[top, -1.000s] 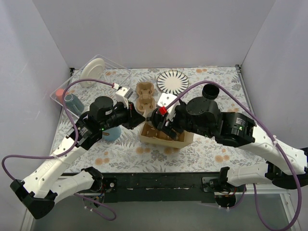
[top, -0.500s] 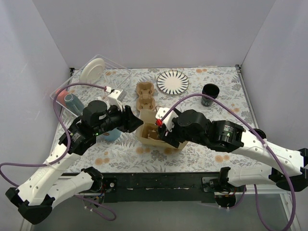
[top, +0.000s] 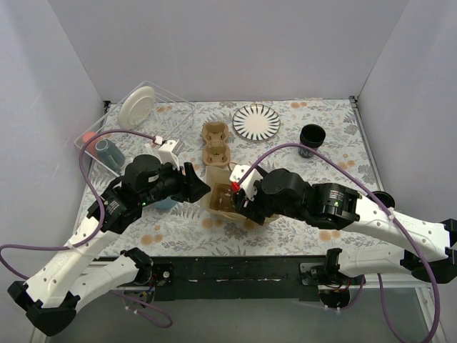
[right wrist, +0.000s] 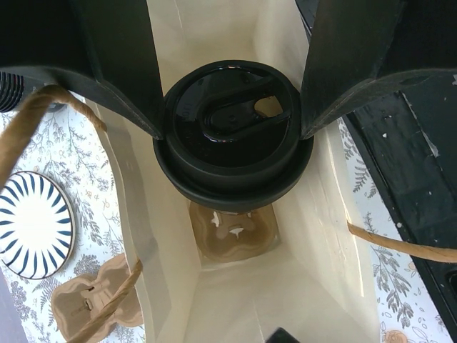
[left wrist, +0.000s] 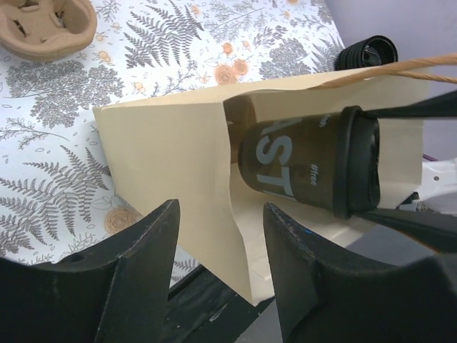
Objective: Pack the takeout coffee
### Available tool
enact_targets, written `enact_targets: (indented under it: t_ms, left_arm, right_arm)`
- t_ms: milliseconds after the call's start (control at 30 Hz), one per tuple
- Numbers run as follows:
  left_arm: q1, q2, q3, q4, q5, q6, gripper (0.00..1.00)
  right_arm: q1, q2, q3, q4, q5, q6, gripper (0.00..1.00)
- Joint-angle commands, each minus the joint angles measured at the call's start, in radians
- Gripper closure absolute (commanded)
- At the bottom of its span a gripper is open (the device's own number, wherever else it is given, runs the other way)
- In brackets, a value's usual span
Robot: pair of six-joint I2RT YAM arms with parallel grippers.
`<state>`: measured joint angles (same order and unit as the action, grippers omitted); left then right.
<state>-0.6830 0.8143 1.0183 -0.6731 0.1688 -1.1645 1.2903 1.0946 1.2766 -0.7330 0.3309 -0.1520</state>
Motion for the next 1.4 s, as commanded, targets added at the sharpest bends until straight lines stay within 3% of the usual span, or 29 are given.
enact_targets:
  t_ms: [0, 167, 200, 233, 300, 467, 700, 1100, 1367]
  left_arm:
    - [-0.001, 0.005, 0.000, 0.026, -0.045, 0.006, 0.55]
    - [-0.001, -0.006, -0.027, 0.036, 0.008, 0.020, 0.74]
    - [-0.001, -0.013, -0.046, 0.047, 0.017, 0.038, 0.79]
    - [-0.001, -0.020, -0.055, 0.061, 0.030, 0.052, 0.90]
    - [-0.001, -0.055, -0.079, 0.120, 0.078, 0.081, 0.99]
    - [-0.001, -0.130, -0.176, 0.294, 0.181, 0.225, 1.00]
    - [-0.001, -0.130, -0.219, 0.362, 0.271, 0.322, 1.00]
    - [-0.001, -0.141, -0.305, 0.547, 0.256, 0.321, 1.00]
    - [-0.001, -0.162, -0.362, 0.544, 0.316, 0.339, 1.00]
  right_arm:
    - [0.014, -0.010, -0.010, 0.041, 0.007, 0.019, 0.61]
    - [0.026, -0.009, -0.022, 0.044, 0.019, 0.023, 0.61]
    - [0.026, -0.009, -0.029, 0.046, 0.029, 0.019, 0.61]
    - [0.026, -0.007, -0.033, 0.047, 0.036, 0.014, 0.61]
    - [0.024, 0.004, -0.017, 0.052, 0.078, -0.018, 0.61]
    - [0.024, 0.033, 0.021, 0.055, 0.138, -0.125, 0.61]
    - [0.024, 0.050, -0.012, 0.060, 0.140, -0.155, 0.62]
    - [0.027, 0.007, -0.161, 0.121, 0.171, -0.198, 0.63]
    - [0.027, -0.033, -0.275, 0.176, 0.175, -0.227, 0.63]
